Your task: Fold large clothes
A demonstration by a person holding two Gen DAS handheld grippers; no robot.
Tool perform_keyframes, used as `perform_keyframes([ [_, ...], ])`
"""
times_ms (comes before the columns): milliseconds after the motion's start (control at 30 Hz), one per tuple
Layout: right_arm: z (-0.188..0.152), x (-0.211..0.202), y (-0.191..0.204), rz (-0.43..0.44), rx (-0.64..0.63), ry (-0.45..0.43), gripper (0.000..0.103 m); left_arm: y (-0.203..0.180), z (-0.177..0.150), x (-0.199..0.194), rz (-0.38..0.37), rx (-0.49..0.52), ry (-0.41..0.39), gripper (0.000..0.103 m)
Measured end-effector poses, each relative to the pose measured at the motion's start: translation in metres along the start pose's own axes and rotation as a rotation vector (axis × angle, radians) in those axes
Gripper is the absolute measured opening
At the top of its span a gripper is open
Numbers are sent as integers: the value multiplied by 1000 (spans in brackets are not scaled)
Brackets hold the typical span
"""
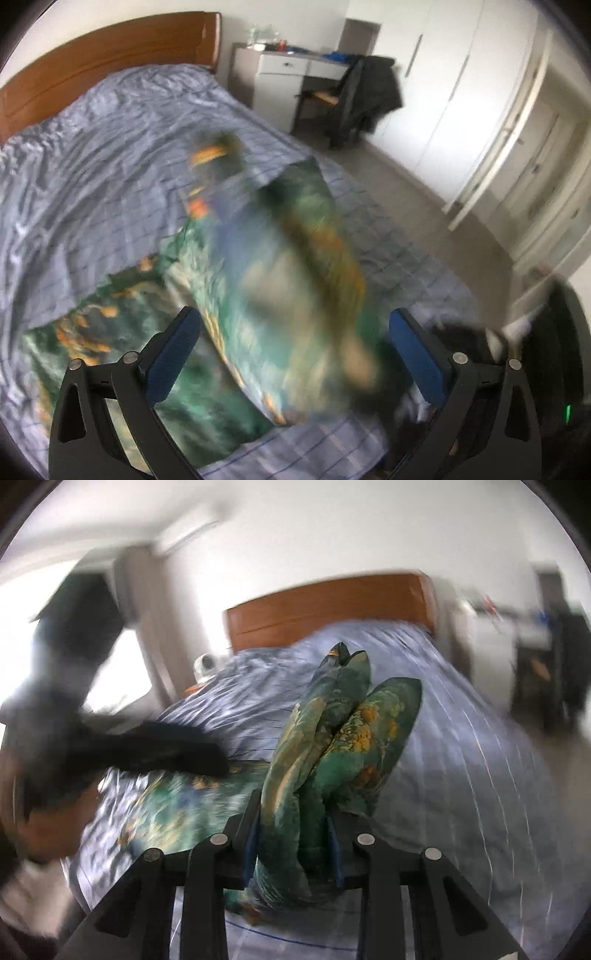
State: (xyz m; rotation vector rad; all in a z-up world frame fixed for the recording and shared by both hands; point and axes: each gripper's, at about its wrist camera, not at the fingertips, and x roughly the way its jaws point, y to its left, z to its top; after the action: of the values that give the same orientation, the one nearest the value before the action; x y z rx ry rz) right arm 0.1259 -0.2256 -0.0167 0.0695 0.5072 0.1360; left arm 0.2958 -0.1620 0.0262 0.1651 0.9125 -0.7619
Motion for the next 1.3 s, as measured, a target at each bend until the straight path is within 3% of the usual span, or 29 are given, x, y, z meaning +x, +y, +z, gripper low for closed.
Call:
perform_keyframes([
  [100,-1,4,63,24,-214,-8,31,16,-6,-4,64,-20,33,98],
  [133,-4,4,80,34,-270,-11,31,24,-13,-4,95,-40,46,87],
  [167,-7,2,95,40,-322,-19,31,34,-20,-3,148,-62,66,44],
  [200,-11,0,113,61,-378,-33,31,44,-25,0,164,-83,87,34],
  [267,-10,-1,130,108,-423,-50,31,75,-37,-3,115,-170,107,29],
  [300,-9,-2,138,160,-441,-54,31,97,-43,-10,105,-220,105,28],
  [367,-6,-2,146,211,-453,-27,48,132,-52,-23,92,-281,84,28],
  [400,-5,-6,147,239,-450,-8,64,157,-59,-33,93,-318,67,28],
  [433,-2,-10,144,278,-426,-3,66,175,-66,-39,97,-343,57,28],
  [500,2,-12,132,301,-366,26,65,212,-79,-46,113,-389,47,28],
  [600,6,7,114,257,-309,94,63,258,-105,-48,138,-475,58,29],
  [633,9,22,109,234,-294,114,50,267,-113,-46,142,-499,60,29],
  [700,18,56,103,209,-271,168,37,281,-132,-38,145,-531,64,29],
  [867,13,129,115,257,-262,253,35,294,-158,-24,119,-541,38,30],
  [1033,-27,195,127,308,-225,456,34,321,-191,-11,104,-586,49,33],
  [1167,-52,214,131,277,-184,460,34,328,-207,-1,103,-618,19,35],
  [1300,-55,219,130,266,-159,456,34,328,-207,-5,100,-610,11,35],
])
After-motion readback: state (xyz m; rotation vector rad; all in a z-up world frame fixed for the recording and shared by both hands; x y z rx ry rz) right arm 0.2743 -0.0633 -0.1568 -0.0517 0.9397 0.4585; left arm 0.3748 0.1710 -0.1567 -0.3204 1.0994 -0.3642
